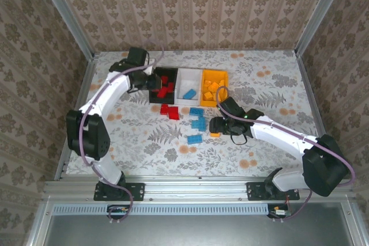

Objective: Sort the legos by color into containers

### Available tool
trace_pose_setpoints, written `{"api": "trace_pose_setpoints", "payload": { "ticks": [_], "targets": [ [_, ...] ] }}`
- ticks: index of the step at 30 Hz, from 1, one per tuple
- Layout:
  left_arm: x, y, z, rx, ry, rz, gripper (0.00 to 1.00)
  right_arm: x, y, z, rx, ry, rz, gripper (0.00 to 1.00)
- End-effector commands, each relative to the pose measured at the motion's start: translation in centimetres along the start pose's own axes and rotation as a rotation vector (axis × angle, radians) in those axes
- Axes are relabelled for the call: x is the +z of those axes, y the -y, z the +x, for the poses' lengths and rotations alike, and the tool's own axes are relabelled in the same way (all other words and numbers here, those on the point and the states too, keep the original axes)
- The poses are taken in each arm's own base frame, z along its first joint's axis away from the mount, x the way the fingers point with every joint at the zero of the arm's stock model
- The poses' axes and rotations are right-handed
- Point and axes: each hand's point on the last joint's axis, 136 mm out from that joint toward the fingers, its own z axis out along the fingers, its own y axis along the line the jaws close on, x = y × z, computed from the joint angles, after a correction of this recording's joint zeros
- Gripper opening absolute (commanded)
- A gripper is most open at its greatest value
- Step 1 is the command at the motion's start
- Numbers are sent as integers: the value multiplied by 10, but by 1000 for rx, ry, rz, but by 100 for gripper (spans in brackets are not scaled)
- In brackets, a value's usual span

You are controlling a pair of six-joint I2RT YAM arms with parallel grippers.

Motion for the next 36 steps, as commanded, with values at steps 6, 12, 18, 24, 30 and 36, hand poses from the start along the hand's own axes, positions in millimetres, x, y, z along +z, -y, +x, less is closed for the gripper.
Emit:
{"api": "trace_pose_setpoints", "payload": {
  "ticks": [6, 12, 18, 24, 30, 36],
  "targets": [
    [51, -25, -45, 52, -37, -70, 30, -8, 19, 13, 5, -11, 69, 67],
    [90, -31, -53, 62, -86, -80, 31, -9, 19, 19, -4, -25, 66, 68],
    [96, -33, -54, 55, -94, -79, 51, -3, 21, 25, -31, -59, 88, 71],
    [79, -27, -55, 41, -82, -68, 63, 15, 13, 24, -46, -106, 111, 71],
    [29, -15, -52, 29, -36, -49, 72, 34, 2, 22, -73, -152, 138, 72],
    [-12, -7, -14, 9, -16, -21, 76, 51, -2, 24, -100, -189, 183, 71]
  ]
}}
